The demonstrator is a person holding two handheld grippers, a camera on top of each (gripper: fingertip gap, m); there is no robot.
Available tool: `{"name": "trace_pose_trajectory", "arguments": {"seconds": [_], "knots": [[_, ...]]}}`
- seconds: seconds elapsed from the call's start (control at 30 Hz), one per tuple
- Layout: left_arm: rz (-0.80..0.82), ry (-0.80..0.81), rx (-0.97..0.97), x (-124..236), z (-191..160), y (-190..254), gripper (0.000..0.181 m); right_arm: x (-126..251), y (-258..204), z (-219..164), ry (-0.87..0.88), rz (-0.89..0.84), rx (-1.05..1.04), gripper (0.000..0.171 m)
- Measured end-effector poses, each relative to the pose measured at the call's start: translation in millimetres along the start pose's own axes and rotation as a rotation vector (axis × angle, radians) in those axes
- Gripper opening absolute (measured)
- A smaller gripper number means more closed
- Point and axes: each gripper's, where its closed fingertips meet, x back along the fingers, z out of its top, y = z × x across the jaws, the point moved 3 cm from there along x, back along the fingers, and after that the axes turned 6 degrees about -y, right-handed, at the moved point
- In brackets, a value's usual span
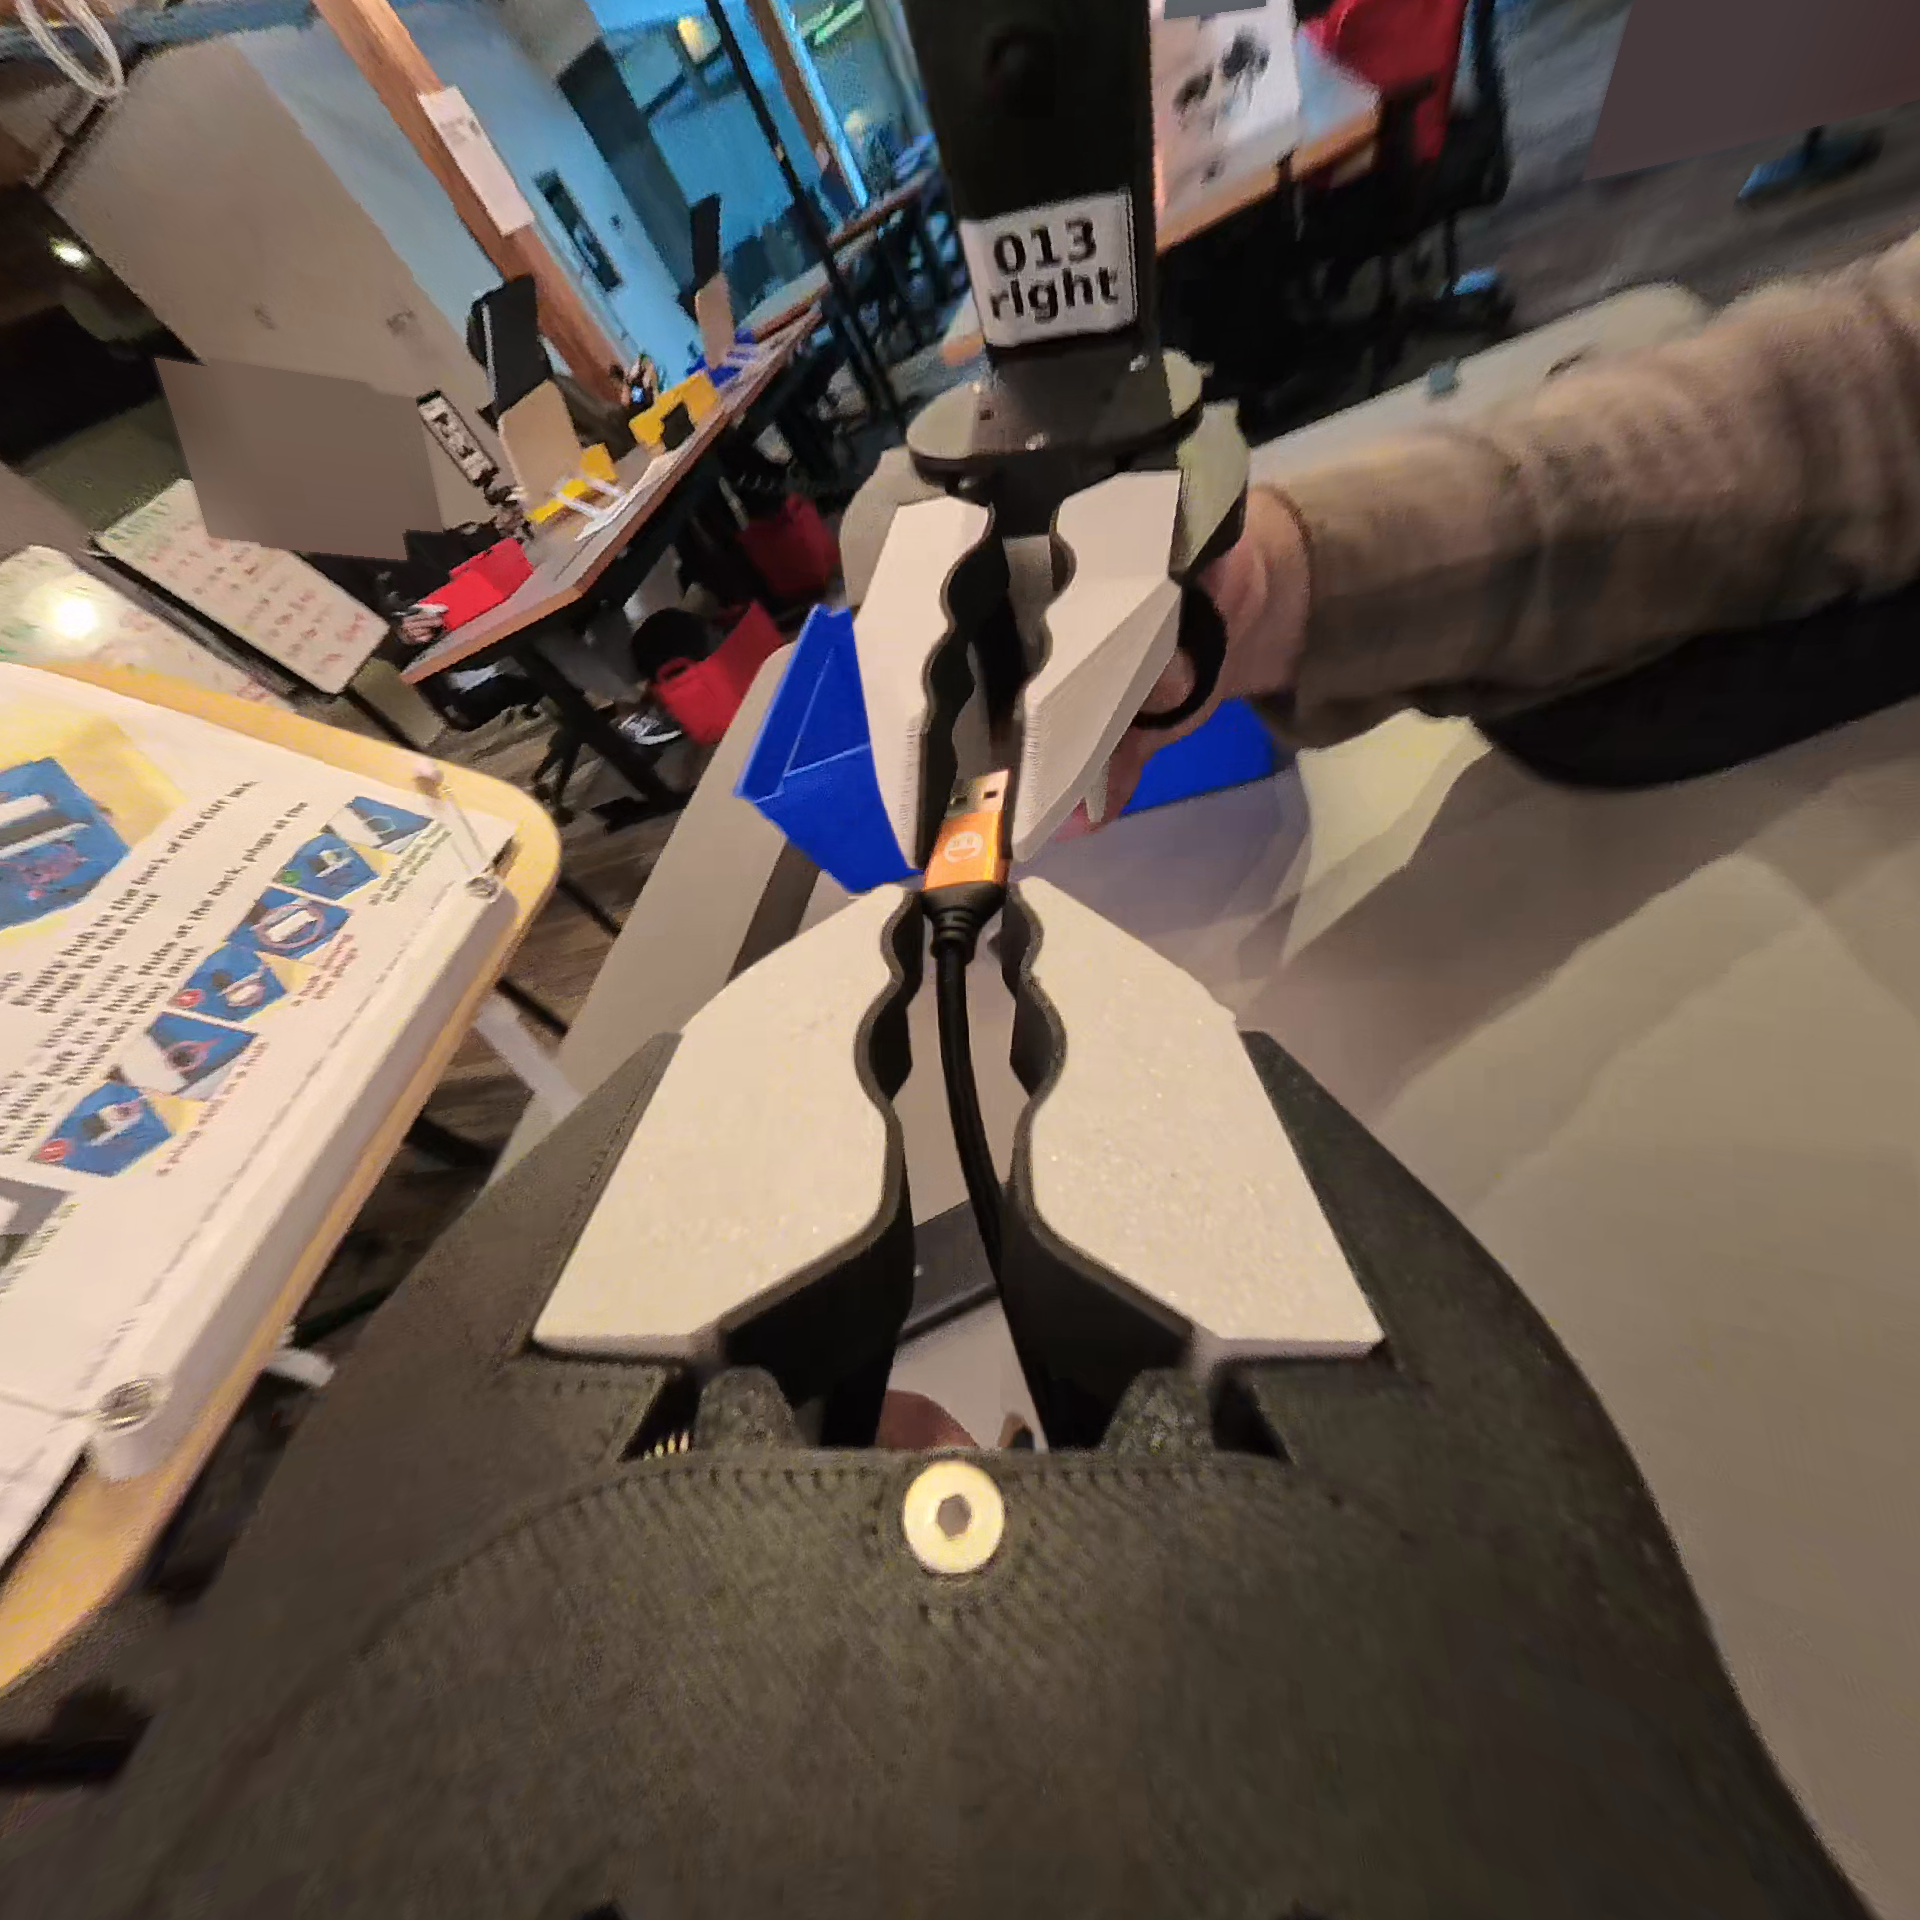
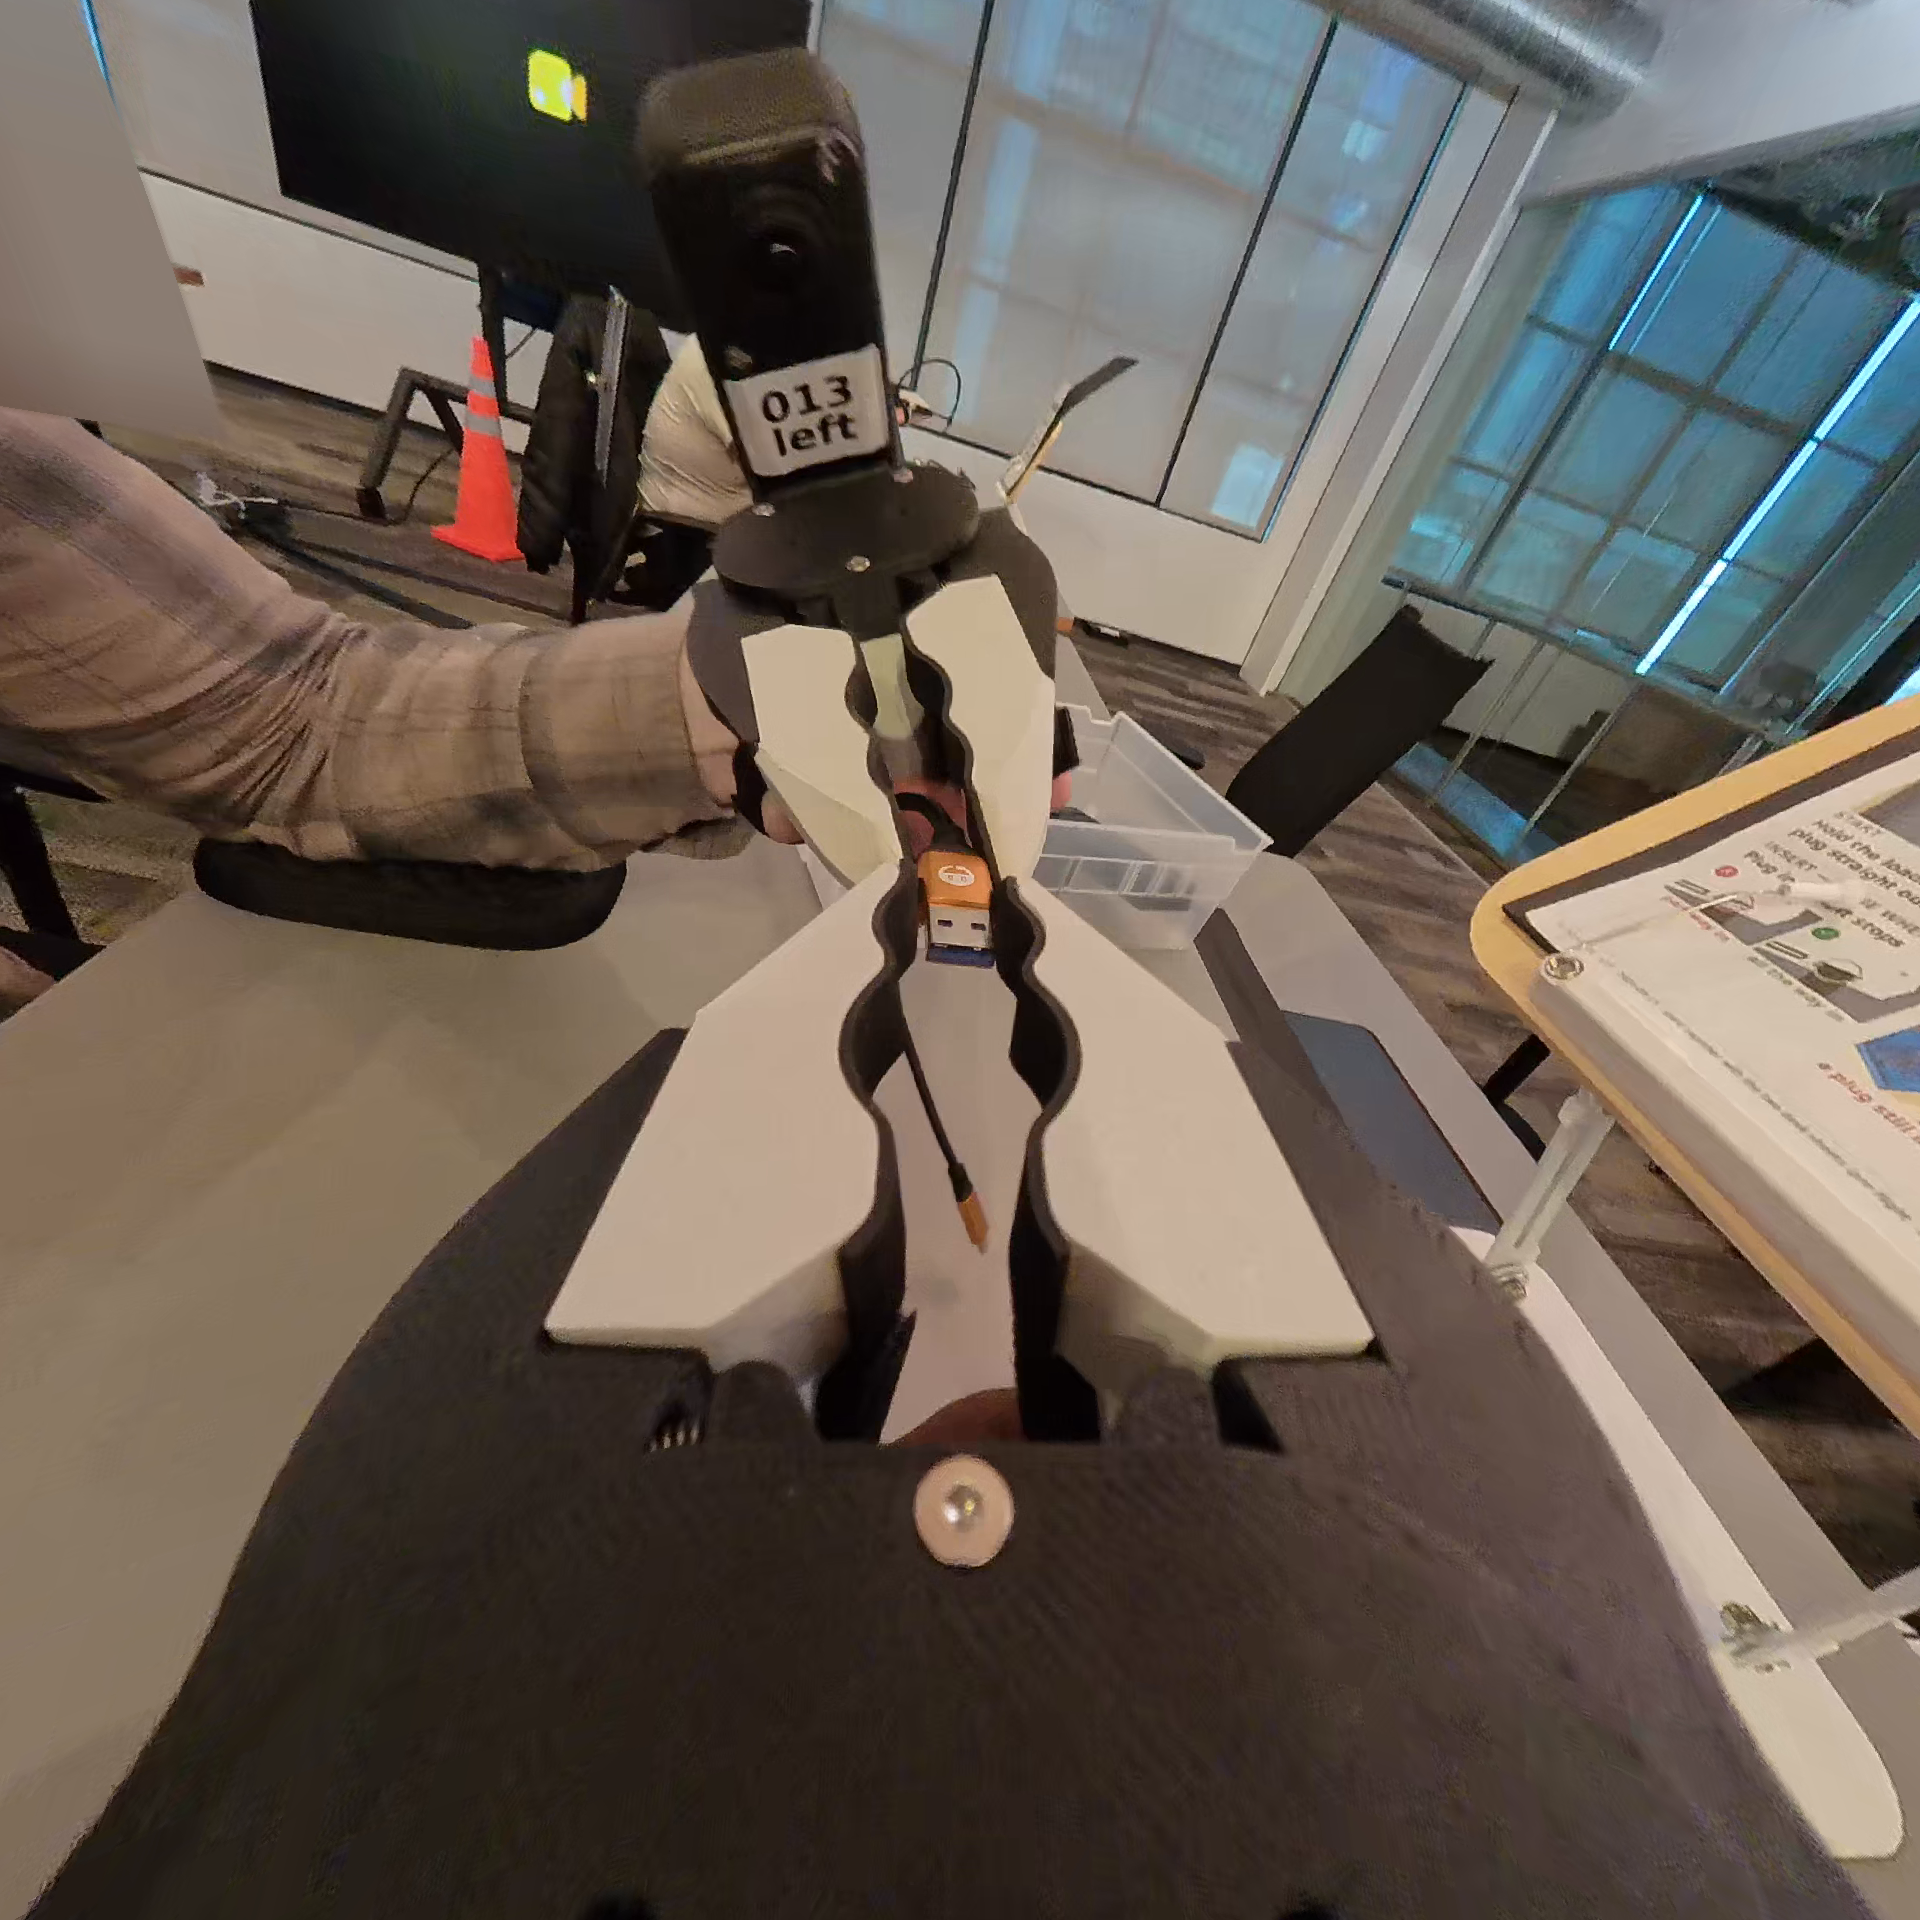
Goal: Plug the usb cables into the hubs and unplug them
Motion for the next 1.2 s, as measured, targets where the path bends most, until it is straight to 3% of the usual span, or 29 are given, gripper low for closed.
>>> {"name": "trace_pose_trajectory", "arguments": {"seconds": [0.23,0.4,0.67,0.77,1.2], "knots": [[-0.199,0.226,0.287,10.5,-0.3,-7.2,0.049,1.8,-2.2,9.1,0.063,-0.023,0.025,0.013],[-0.300,0.458,0.452,8.9,3.6,-8.3,0.047,0.3,0.3,11.7,0.140,-0.039,-0.028,0.012],[-0.196,0.582,0.470,2.9,17.8,-7.6,0.024,3.8,5.2,14.3,0.235,-0.050,-0.099,0.012],[-0.153,0.586,0.475,2.9,19.1,-10.8,0.016,5.6,5.3,15.7,0.246,-0.048,-0.101,0.012],[-0.166,0.466,0.449,0.9,18.9,-9.0,0.015,8.4,5.6,13.6,0.234,-0.021,-0.102,0.012]]}}
